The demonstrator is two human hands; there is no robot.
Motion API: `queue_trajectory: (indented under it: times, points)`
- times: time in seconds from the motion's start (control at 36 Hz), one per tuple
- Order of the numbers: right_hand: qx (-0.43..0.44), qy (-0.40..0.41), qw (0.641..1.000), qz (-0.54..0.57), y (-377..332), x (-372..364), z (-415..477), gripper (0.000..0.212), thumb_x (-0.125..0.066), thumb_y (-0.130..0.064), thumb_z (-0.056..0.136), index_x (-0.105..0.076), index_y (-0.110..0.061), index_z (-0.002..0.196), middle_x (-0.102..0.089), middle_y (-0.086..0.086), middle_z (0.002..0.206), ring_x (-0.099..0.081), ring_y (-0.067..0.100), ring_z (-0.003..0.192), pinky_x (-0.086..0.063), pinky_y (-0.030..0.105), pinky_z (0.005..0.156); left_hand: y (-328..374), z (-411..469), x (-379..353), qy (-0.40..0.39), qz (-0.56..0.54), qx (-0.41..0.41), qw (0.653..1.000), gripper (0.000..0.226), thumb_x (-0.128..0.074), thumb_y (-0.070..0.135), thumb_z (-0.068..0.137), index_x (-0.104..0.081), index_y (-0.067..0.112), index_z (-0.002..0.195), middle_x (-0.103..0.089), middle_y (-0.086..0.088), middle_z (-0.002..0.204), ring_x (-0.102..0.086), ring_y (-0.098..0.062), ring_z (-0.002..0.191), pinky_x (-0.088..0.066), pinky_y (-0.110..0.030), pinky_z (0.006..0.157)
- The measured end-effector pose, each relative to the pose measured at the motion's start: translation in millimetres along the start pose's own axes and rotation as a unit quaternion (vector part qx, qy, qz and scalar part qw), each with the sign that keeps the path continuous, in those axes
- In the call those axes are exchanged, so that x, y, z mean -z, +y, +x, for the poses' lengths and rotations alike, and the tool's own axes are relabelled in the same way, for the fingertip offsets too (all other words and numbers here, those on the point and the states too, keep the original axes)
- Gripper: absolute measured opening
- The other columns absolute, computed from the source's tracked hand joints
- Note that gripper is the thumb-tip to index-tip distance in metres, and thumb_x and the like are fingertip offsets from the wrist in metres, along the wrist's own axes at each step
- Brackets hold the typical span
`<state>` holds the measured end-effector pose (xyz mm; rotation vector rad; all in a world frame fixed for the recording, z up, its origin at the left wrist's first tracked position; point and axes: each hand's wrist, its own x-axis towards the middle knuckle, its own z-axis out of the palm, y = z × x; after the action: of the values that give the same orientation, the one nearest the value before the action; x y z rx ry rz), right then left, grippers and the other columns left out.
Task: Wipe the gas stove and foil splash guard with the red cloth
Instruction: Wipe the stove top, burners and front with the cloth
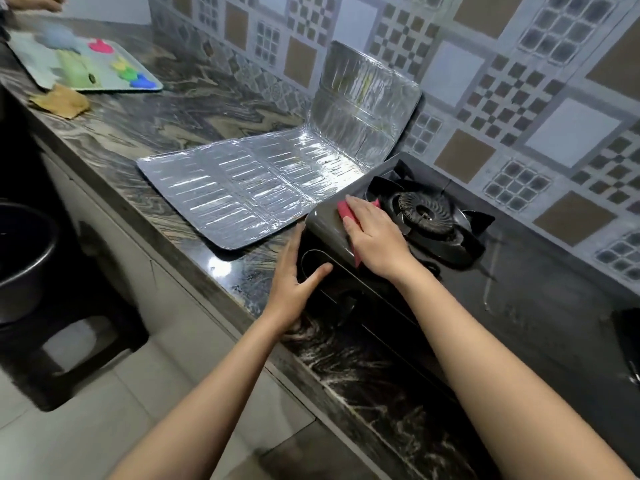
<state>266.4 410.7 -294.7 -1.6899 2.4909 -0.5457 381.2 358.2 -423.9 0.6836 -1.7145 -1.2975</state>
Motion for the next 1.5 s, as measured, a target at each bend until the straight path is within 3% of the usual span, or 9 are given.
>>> queue_trajectory:
  times: [0.08, 0.31, 0.5, 0.61, 0.69, 0.81, 0.97, 1.22, 1.5]
  points:
    - [-0.007, -0.002, 1.0, 0.024, -2, 0, 19, 0.045, -0.038, -0.028, 0.097, -0.035, -0.014, 0.14, -0.036, 0.004, 0.148, -0.03, 0.023, 0.137, -0.022, 0.034, 0.11, -4, 0, 1, -0.007, -0.004, 0.001, 1.0, 0.082, -0.059, 0.055, 0.077, -0.015, 0.042, 0.145, -0.021, 0.021, 0.15, -0.021, -0.001, 0.14, -0.02, -0.033, 0.116]
    - [0.031, 0.0, 0.999, -0.011, -15, -8, 44, 0.037, -0.039, -0.026, 0.096, -0.046, -0.011, 0.128, -0.049, 0.007, 0.135, -0.04, 0.025, 0.127, -0.029, 0.036, 0.102, -3, 1, 6, -0.039, -0.004, 0.008, 0.999, 0.078, -0.06, 0.049, 0.077, -0.013, 0.046, 0.139, -0.015, 0.041, 0.135, -0.02, 0.009, 0.132, -0.017, -0.017, 0.108]
    - [0.146, -0.009, 0.988, -0.04, -26, -10, 32, 0.036, -0.045, -0.028, 0.094, -0.053, -0.014, 0.126, -0.052, 0.003, 0.132, -0.044, 0.02, 0.125, -0.028, 0.031, 0.105, -3, 1, 6, -0.053, -0.015, 0.017, 0.998, 0.078, -0.058, 0.052, 0.076, -0.012, 0.047, 0.14, -0.019, 0.024, 0.144, -0.02, 0.002, 0.135, -0.019, -0.024, 0.111]
    - [0.215, -0.016, 0.975, -0.053, -22, -10, 23, 0.034, -0.051, -0.023, 0.091, -0.056, -0.013, 0.123, -0.054, 0.003, 0.13, -0.043, 0.02, 0.127, -0.029, 0.032, 0.108, -2, 2, 7, -0.055, -0.024, 0.022, 0.998, 0.076, -0.063, 0.044, 0.081, -0.014, 0.044, 0.139, -0.018, 0.026, 0.142, -0.02, 0.006, 0.132, -0.02, -0.015, 0.104]
    - [0.246, -0.023, 0.967, -0.067, -16, -10, 13, 0.035, -0.052, -0.023, 0.09, -0.056, -0.015, 0.124, -0.053, 0.001, 0.132, -0.041, 0.02, 0.13, -0.03, 0.035, 0.11, -2, 0, 8, -0.055, -0.03, 0.029, 0.998, 0.084, -0.06, 0.063, 0.071, -0.015, 0.045, 0.139, -0.019, 0.027, 0.142, -0.021, 0.008, 0.131, -0.019, -0.004, 0.1]
    - [0.264, -0.005, 0.961, -0.084, -5, -8, -9, 0.039, -0.054, -0.02, 0.086, -0.057, -0.017, 0.125, -0.053, 0.002, 0.135, -0.041, 0.022, 0.131, -0.032, 0.037, 0.111, 0, -1, 9, -0.055, -0.03, 0.027, 0.998, 0.073, -0.058, 0.057, 0.071, -0.017, 0.051, 0.131, -0.021, 0.039, 0.132, -0.021, 0.027, 0.122, -0.02, 0.006, 0.095]
    - [0.229, 0.077, 0.957, -0.16, 15, -4, -58, 0.042, -0.049, -0.023, 0.085, -0.055, -0.024, 0.126, -0.052, -0.003, 0.137, -0.046, 0.02, 0.129, -0.037, 0.031, 0.103, -5, -1, 8, -0.057, -0.052, 0.033, 0.996, 0.072, -0.063, 0.038, 0.079, -0.022, 0.044, 0.138, -0.026, 0.036, 0.136, -0.028, 0.014, 0.129, -0.026, -0.014, 0.106]
    - [0.135, 0.189, 0.952, -0.202, 39, -8, -119, 0.046, -0.053, -0.019, 0.084, -0.052, -0.027, 0.129, -0.055, -0.004, 0.134, -0.05, 0.017, 0.124, -0.04, 0.029, 0.101, 1, -6, 6, -0.051, -0.035, 0.047, 0.997, 0.072, -0.063, 0.034, 0.085, -0.021, 0.036, 0.144, -0.027, 0.009, 0.153, -0.028, -0.004, 0.138, -0.025, -0.027, 0.113]
    - [0.04, 0.245, 0.937, -0.247, 74, -11, -178, 0.058, -0.058, -0.01, 0.084, -0.043, -0.031, 0.136, -0.049, -0.006, 0.139, -0.047, 0.019, 0.126, -0.042, 0.036, 0.101, 1, -4, 13, -0.08, -0.027, 0.076, 0.994, 0.082, -0.062, 0.062, 0.072, -0.022, 0.044, 0.142, -0.033, 0.009, 0.15, -0.032, -0.011, 0.138, -0.026, -0.044, 0.116]
